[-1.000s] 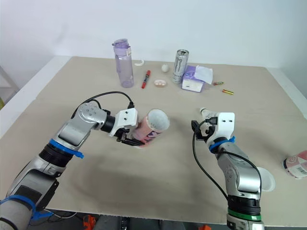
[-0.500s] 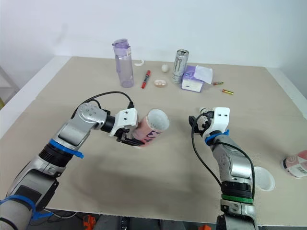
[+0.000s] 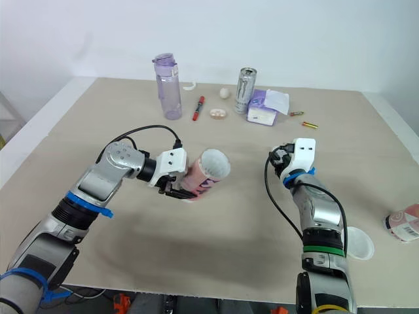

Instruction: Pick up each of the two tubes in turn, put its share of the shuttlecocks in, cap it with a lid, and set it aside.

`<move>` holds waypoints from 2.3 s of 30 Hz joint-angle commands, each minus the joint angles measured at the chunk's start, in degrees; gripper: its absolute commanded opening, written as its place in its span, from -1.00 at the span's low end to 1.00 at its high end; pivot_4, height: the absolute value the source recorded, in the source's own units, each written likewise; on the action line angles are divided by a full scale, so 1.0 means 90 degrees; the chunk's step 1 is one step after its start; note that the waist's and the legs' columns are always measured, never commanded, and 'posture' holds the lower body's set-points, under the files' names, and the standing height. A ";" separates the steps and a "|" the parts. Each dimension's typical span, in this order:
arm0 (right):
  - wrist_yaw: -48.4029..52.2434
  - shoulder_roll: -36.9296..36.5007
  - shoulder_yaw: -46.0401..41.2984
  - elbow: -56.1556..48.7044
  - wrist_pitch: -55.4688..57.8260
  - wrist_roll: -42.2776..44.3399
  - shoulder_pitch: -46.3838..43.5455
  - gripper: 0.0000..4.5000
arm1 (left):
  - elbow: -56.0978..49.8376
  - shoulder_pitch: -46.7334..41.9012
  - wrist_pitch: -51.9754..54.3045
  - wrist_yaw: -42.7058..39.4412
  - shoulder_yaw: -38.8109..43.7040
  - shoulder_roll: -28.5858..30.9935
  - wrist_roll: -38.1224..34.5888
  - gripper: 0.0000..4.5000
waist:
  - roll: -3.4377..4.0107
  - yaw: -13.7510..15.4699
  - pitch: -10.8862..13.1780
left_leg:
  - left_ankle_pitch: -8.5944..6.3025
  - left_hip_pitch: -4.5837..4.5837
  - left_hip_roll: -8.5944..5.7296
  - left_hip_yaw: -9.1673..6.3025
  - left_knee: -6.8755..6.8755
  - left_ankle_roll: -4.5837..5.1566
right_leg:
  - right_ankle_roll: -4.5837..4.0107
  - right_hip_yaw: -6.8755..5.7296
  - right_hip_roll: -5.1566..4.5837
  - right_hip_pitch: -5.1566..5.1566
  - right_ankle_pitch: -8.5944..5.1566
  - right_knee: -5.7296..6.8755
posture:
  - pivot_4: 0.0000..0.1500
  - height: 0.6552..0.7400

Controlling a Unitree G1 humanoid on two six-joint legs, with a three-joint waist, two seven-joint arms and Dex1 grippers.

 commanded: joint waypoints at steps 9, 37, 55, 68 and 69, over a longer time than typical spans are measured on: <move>0.0871 -0.0715 0.0196 -0.0373 -0.0875 -0.0345 -0.0115 -0.97 | 0.0080 0.0080 0.0023 0.0113 -0.0137 0.0029 0.0111 0.39 | 0.0004 0.0000 0.0002 | 0.0000 -0.0002 -0.0005 0.0001 0.0000 0.0000 | 0.0003 0.0004 -0.0002 -0.0002 0.0000 0.0000 | 1.00 1.00; 0.6200 -0.3232 0.2160 -0.3154 -0.4383 -0.0733 -0.0725 -0.84 | 0.0427 -0.0179 -0.0081 0.0030 -0.0054 -0.0036 0.0058 0.39 | 0.0010 0.0017 0.0017 | 0.0003 0.0000 -0.0007 0.0009 -0.0003 0.0005 | 0.0004 -0.0005 -0.0041 -0.0007 -0.0006 -0.0004 | 1.00 1.00; 0.6063 -0.3637 0.1475 -0.3348 -0.0999 0.1302 -0.1132 0.92 | 0.0394 -0.0155 -0.0073 0.0009 -0.0106 -0.0029 0.0076 0.39 | 0.0009 0.0016 0.0018 | 0.0003 -0.0001 0.0001 -0.0001 -0.0003 0.0005 | -0.0044 -0.0010 -0.0045 -0.0008 0.0020 -0.0004 | 1.00 1.00; 0.7085 -0.3333 0.3040 -0.2931 -0.0686 0.0219 -0.2298 -0.86 | 0.0425 -0.0204 -0.0091 0.0026 -0.0121 -0.0146 0.0060 0.39 | 0.0010 0.0022 0.0019 | 0.0003 -0.0010 -0.0003 0.0006 -0.0004 0.0005 | -0.0015 -0.0020 -0.0058 -0.0018 -0.0001 -0.0007 | 1.00 1.00; 0.7101 -0.3277 0.3097 -0.2886 -0.0670 0.0184 -0.2349 -0.88 | 0.0417 -0.0195 -0.0087 0.0028 -0.0125 -0.0150 0.0060 0.39 | 0.0010 0.0022 0.0019 | 0.0003 -0.0011 -0.0004 0.0007 -0.0004 0.0005 | -0.0015 -0.0020 -0.0059 -0.0018 -0.0001 -0.0007 | 1.00 1.00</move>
